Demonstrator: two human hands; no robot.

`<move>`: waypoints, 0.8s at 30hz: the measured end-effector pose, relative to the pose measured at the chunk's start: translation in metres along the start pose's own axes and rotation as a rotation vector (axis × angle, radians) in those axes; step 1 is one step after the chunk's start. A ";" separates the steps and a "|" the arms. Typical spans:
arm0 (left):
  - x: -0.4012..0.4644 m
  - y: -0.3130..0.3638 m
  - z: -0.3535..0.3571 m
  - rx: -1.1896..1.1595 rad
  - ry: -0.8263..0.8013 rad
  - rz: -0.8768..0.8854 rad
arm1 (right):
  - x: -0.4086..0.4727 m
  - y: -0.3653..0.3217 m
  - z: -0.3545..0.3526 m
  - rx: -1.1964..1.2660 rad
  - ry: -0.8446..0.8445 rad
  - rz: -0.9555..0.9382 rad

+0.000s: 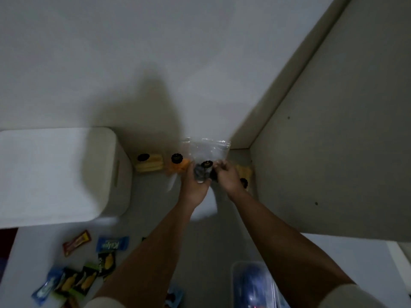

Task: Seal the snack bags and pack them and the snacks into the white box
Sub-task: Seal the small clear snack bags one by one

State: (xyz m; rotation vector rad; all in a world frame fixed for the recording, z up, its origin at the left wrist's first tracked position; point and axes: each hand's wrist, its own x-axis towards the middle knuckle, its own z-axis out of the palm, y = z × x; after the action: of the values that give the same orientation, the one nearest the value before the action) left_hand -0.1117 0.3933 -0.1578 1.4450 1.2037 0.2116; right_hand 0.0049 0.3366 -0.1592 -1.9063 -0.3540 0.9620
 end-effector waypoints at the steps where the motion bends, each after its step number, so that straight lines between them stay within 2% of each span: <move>1: 0.019 -0.016 0.004 -0.012 0.019 -0.021 | 0.009 0.000 0.003 -0.012 -0.009 -0.002; 3: 0.045 -0.032 0.009 -0.007 0.067 -0.043 | 0.025 -0.001 0.009 -0.068 -0.024 -0.037; 5: 0.040 -0.009 0.003 -0.022 0.124 -0.054 | 0.038 -0.002 0.015 -0.126 -0.032 -0.079; 9: 0.045 -0.004 0.001 -0.045 0.160 -0.060 | 0.041 -0.002 0.021 -0.174 -0.041 -0.111; 11: 0.043 -0.005 0.003 -0.044 0.187 -0.061 | 0.034 0.001 0.013 -0.247 0.036 -0.136; 13: 0.034 -0.001 0.005 -0.076 0.232 -0.077 | 0.024 0.007 0.001 -0.350 0.192 -0.177; 15: 0.025 -0.002 0.008 -0.101 0.275 -0.115 | 0.016 0.016 -0.014 -0.590 0.314 -0.202; 18: 0.006 -0.011 0.014 -0.096 0.243 -0.173 | 0.004 0.037 -0.028 -0.859 0.297 -0.042; 21: -0.011 -0.018 0.020 -0.093 0.158 -0.199 | -0.002 0.068 -0.032 -0.797 0.157 0.185; 24: -0.030 -0.027 0.020 -0.093 0.063 -0.198 | -0.025 0.087 -0.034 -0.657 0.177 0.208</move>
State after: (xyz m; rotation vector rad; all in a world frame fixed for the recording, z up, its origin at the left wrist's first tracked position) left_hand -0.1254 0.3520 -0.1714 1.2377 1.3618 0.1759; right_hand 0.0010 0.2555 -0.2119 -2.6496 -0.4038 0.8616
